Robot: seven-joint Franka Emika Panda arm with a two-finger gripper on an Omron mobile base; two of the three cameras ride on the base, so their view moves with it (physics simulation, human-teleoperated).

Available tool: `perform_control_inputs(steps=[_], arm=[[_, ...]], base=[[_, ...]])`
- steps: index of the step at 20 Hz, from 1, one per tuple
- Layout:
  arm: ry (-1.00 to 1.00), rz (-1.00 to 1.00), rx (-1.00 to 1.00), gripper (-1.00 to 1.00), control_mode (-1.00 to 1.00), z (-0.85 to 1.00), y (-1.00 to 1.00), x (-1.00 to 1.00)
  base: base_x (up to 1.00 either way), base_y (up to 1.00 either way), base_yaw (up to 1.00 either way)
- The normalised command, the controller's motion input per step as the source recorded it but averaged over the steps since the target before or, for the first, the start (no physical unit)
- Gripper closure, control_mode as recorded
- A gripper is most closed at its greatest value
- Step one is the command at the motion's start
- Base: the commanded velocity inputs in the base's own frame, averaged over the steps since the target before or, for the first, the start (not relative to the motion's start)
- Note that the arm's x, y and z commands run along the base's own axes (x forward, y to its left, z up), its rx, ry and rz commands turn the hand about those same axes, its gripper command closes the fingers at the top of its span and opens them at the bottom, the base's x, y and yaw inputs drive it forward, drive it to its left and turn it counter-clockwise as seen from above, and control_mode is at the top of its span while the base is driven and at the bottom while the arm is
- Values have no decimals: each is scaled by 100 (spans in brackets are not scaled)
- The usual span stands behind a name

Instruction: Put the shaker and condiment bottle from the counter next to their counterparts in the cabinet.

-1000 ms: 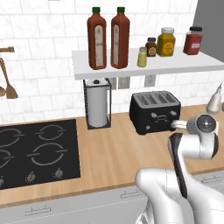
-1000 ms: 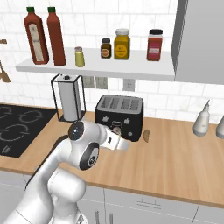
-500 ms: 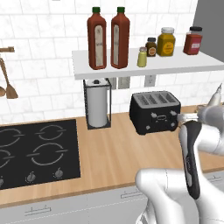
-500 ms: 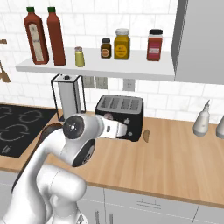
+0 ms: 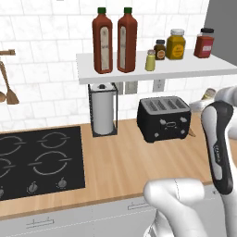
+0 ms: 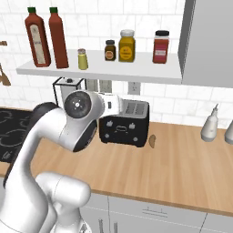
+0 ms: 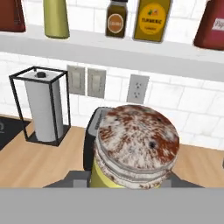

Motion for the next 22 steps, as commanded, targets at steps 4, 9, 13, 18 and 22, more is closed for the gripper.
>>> perform_control_inputs(steps=[4,9,13,18,22], arm=[[1,23,-5,100,-100,84,27,0],[0,18,-4,100,-100,84,16,-5],[7,15,-10,100,-100,5,41,8],[-7,2,-2,100,-100,39,4,2],[-4,1,0,100,-100,17,15,18]], base=[[0,0,0],[0,0,0],[0,0,0],[0,0,0],[0,0,0]])
